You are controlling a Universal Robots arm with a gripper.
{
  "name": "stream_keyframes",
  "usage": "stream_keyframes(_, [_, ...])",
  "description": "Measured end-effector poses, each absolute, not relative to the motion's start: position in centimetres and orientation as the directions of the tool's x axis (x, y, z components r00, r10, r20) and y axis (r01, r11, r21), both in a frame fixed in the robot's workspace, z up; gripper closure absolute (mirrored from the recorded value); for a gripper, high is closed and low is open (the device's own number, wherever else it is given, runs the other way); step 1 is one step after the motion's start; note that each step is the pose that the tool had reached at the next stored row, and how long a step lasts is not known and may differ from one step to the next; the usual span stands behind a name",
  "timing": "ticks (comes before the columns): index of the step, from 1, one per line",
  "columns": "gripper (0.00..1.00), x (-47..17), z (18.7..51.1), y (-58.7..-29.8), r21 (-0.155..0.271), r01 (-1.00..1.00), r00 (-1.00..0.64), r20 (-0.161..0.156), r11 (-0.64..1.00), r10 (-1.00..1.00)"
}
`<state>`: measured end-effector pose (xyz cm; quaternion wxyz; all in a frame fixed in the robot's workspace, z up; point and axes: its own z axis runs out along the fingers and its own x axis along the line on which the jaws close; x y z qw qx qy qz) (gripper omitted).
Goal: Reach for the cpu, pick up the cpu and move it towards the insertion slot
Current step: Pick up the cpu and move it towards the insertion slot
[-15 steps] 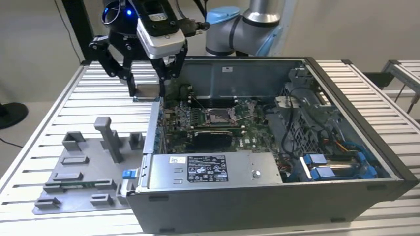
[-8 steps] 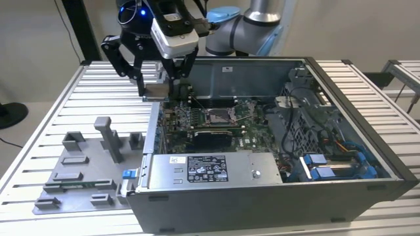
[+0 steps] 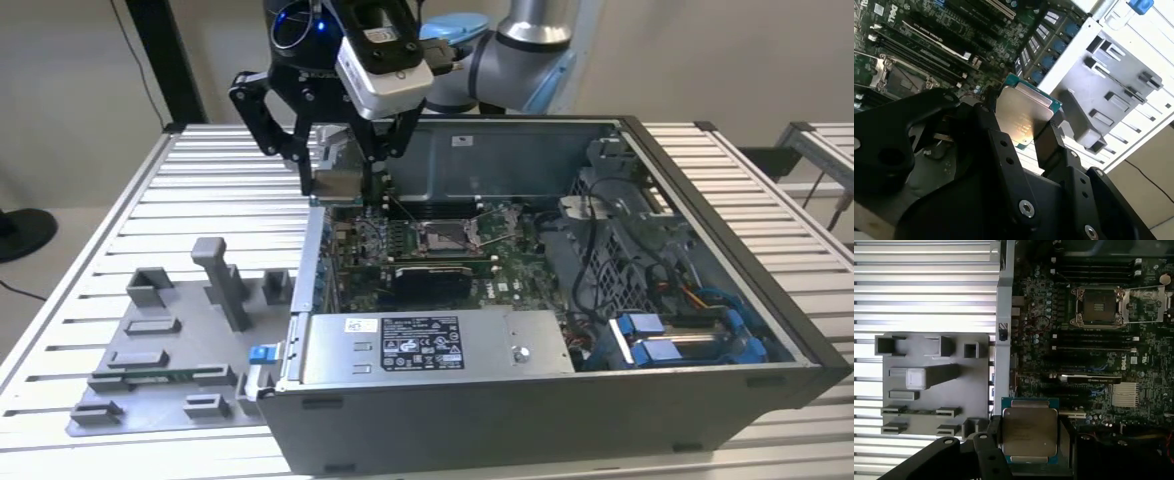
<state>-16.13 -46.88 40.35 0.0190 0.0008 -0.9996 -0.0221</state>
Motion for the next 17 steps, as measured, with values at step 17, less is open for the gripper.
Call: stream_keyframes(17, [1.00, -10.3, 40.3, -46.9, 0.044, -0.001, -0.999, 0.039, 0.999, -0.003])
